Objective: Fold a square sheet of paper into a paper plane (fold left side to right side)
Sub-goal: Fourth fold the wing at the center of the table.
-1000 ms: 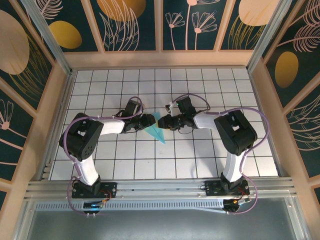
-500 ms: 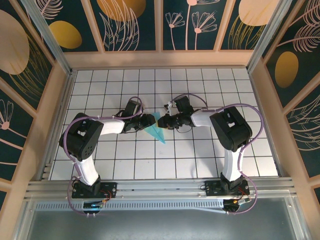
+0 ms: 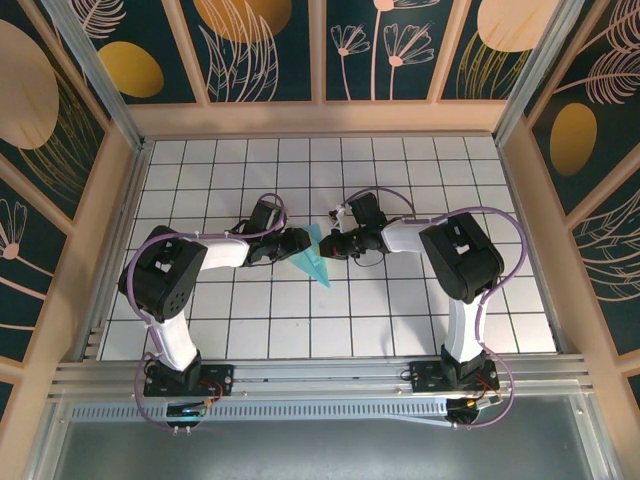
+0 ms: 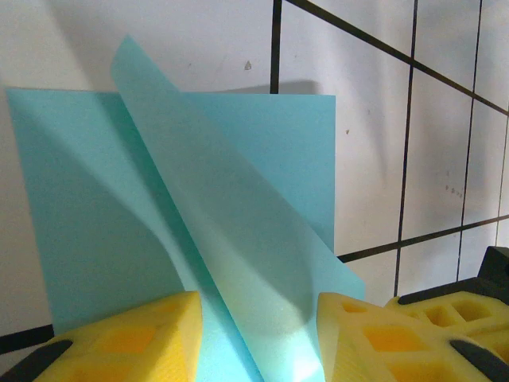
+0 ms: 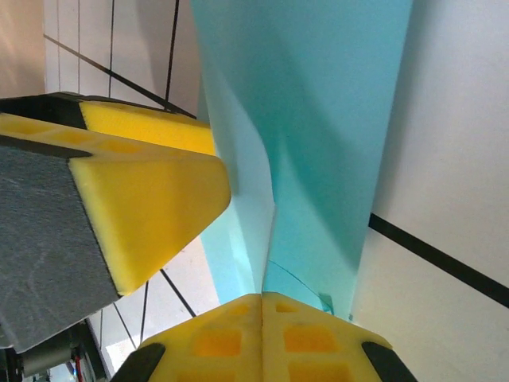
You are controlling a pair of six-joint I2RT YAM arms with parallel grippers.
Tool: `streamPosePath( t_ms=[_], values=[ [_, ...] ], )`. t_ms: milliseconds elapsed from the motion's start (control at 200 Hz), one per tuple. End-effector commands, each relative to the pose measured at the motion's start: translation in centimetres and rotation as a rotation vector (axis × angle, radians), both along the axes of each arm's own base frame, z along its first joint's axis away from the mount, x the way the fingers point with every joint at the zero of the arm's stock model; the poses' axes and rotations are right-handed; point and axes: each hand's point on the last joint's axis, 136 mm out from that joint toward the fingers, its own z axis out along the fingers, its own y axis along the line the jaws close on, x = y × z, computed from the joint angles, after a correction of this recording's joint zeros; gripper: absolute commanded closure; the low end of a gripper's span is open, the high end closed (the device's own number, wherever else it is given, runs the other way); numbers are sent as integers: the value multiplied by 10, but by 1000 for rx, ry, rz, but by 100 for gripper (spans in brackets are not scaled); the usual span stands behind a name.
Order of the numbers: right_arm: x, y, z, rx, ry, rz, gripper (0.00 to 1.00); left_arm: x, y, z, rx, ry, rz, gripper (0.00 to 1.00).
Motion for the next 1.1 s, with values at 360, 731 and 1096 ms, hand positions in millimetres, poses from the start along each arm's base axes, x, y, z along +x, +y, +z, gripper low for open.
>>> streamPosePath(
  t_ms=[360,731,1096],
  values=[
    [9,-6,-15,-82,-6,-25,95,-12,10,-21,61,57,3,58],
    [7,-8,-21,-91,4,-24,95,-11,9,-21,60,56,1,58],
    [2,-13,-35,-128,33,-29,95,-9,7,-15,47,45,2,56]
  ],
)
